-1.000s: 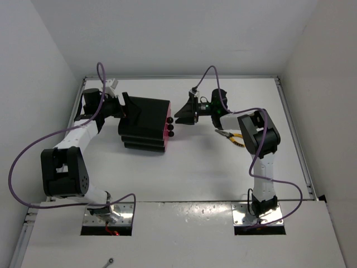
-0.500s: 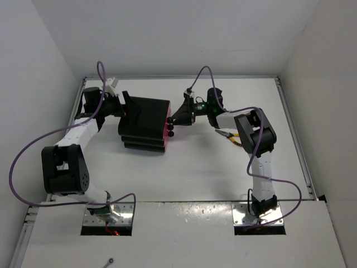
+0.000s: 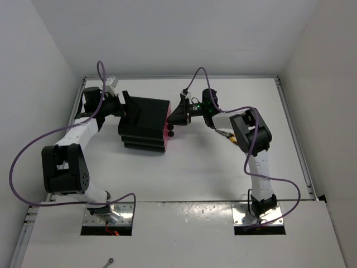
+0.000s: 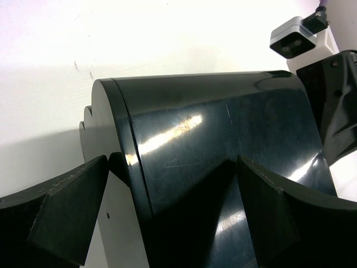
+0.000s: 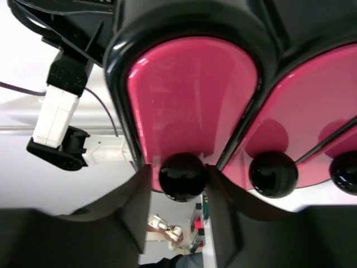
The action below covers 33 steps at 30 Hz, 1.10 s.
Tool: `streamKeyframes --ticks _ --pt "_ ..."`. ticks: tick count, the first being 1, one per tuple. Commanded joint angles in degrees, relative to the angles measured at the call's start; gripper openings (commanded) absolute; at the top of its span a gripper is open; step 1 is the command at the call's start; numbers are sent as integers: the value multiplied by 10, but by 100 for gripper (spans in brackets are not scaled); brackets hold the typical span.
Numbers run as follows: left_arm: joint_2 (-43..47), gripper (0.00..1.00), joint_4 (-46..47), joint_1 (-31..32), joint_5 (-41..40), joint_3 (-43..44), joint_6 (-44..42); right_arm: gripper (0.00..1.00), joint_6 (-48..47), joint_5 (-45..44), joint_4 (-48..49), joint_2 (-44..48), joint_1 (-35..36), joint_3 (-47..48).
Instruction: Sort the tools into containers
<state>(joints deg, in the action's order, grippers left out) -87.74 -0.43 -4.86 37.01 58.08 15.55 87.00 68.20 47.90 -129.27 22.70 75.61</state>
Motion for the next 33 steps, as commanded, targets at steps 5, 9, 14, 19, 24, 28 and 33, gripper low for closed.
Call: streamKeyframes --ticks 5,9,14,19,24,28,33 --pt "-52 100 -126 9 -66 -39 -57 19 -11 -11 21 -5 2 31" --pt "-52 100 -126 9 -78 -39 -57 9 -17 0 21 10 -3 5" --pt "-52 100 -126 9 -78 -39 -57 6 -37 18 14 45 -20 -62" --pt "-52 100 -126 9 -78 -39 -57 5 -59 32 3 67 -48 -107" --pt "-52 100 -126 9 -78 -39 -57 4 -70 48 -12 84 -77 -120" --pt "-52 100 -126 9 -78 -39 -57 4 -118 60 -68 90 -92 -126" --pt "-46 100 -126 9 -78 -44 -57 4 -261 66 -221 108 -121 -118"
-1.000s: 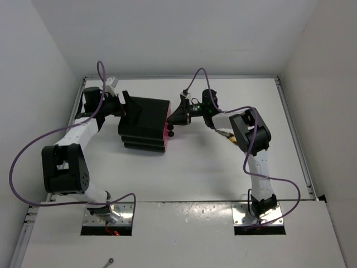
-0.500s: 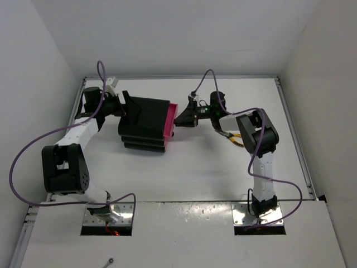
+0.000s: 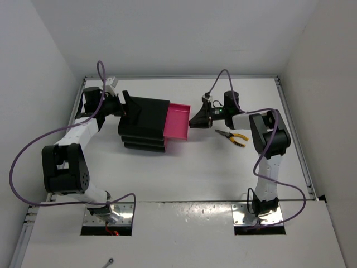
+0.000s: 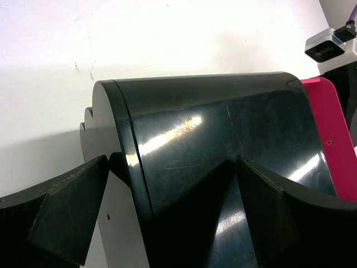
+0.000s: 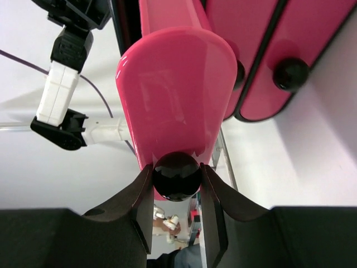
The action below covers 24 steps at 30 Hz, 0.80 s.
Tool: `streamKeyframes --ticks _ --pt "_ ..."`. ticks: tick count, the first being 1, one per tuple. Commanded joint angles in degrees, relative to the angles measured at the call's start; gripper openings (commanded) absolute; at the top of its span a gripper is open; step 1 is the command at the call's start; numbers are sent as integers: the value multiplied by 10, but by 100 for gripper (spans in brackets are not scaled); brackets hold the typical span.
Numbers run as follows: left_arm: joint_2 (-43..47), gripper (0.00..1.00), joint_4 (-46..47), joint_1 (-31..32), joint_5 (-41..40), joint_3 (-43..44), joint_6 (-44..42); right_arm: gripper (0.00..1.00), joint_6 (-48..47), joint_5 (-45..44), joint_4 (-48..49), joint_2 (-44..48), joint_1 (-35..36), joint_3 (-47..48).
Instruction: Sort the tools into containers
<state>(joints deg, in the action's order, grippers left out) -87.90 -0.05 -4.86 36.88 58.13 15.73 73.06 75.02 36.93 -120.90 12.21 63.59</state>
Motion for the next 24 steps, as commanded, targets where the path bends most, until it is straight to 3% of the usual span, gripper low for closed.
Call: streamKeyframes --ticks 1,5,16,21,24 --pt "-45 100 -130 9 -77 -44 -59 4 -149 -2 -180 24 -17 14" --pt "-50 100 -130 9 -77 -44 -54 4 -274 -2 -330 24 -28 49" --pt "-50 100 -130 9 -72 -44 -54 5 -340 -13 -401 8 -33 65" --pt "-50 100 -130 9 -72 -44 -54 16 -356 -23 -413 8 -39 65" --pt "-55 100 -130 9 -72 -44 -54 30 -356 -30 -419 2 -44 71"
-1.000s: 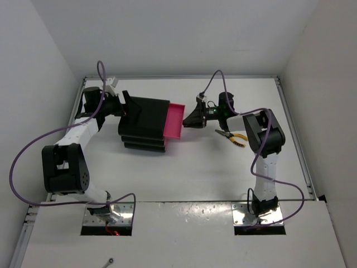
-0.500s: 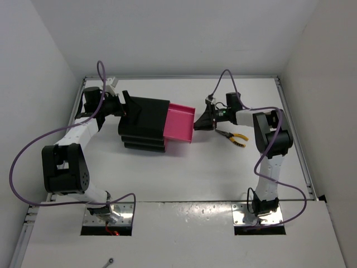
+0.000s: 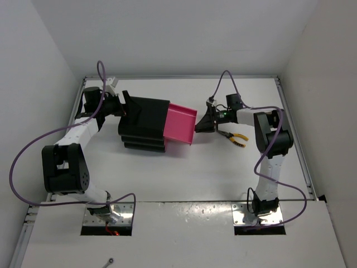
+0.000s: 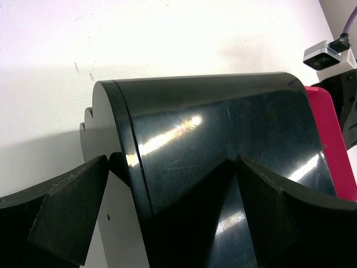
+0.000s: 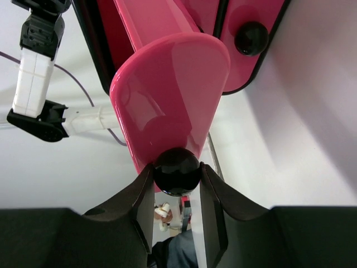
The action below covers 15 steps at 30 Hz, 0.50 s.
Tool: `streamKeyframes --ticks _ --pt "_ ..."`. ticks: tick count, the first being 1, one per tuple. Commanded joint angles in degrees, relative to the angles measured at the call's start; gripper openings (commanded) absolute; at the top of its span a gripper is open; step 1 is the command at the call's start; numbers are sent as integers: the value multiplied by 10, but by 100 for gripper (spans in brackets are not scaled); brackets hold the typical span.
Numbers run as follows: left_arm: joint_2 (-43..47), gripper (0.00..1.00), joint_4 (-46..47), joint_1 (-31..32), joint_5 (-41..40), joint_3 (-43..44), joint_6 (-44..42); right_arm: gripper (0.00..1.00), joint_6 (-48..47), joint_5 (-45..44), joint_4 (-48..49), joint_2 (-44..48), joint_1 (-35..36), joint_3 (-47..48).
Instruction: Sort the tools into containers
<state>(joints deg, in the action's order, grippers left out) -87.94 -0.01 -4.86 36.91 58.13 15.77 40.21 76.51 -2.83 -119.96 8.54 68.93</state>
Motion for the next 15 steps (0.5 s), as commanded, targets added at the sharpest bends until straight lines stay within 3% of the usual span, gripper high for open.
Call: streamKeyframes --ticks 1,8,15 --pt "-55 100 -130 9 -72 -44 -54 32 -28 -50 -22 -7 -7 17" --pt "-55 100 -130 9 -72 -44 -54 47 -28 -55 -22 -2 -12 23" --pt "-55 100 -130 9 -72 -44 -54 50 -28 -31 -11 17 -12 23"
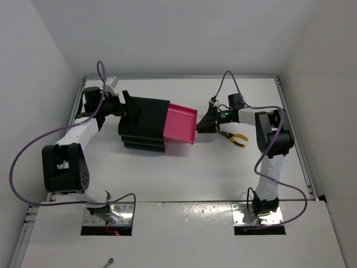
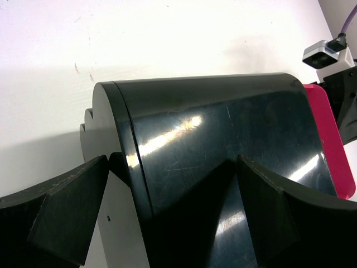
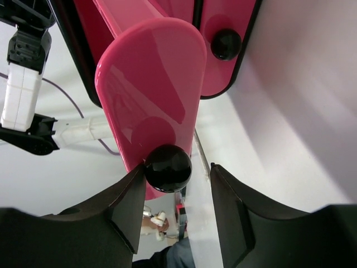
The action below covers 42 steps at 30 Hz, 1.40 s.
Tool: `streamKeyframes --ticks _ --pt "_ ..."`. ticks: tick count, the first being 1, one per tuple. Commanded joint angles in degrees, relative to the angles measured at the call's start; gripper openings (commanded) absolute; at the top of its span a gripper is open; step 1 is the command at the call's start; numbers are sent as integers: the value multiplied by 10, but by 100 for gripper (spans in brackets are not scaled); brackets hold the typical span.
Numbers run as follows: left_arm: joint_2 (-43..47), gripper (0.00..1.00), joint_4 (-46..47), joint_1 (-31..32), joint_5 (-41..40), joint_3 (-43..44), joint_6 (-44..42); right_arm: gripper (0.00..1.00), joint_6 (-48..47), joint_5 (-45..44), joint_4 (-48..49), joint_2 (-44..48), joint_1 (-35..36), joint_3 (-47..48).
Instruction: Sort the tools into containers
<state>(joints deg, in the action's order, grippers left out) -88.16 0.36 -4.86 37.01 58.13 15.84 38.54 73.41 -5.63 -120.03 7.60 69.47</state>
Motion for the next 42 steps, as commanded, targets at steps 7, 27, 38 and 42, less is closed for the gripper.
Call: streamKeyframes --ticks 7,27,38,42 --pt "-53 100 -134 9 -68 -44 -55 41 -11 26 51 44 -14 0" --pt "-58 100 -134 9 -63 -44 -55 48 -126 36 -90 37 -30 34" --pt "-58 100 -134 9 -63 -44 -55 50 -169 -5 -133 30 -47 25" --pt "-58 100 -134 9 -63 -44 -55 52 -176 -12 -149 30 -52 30"
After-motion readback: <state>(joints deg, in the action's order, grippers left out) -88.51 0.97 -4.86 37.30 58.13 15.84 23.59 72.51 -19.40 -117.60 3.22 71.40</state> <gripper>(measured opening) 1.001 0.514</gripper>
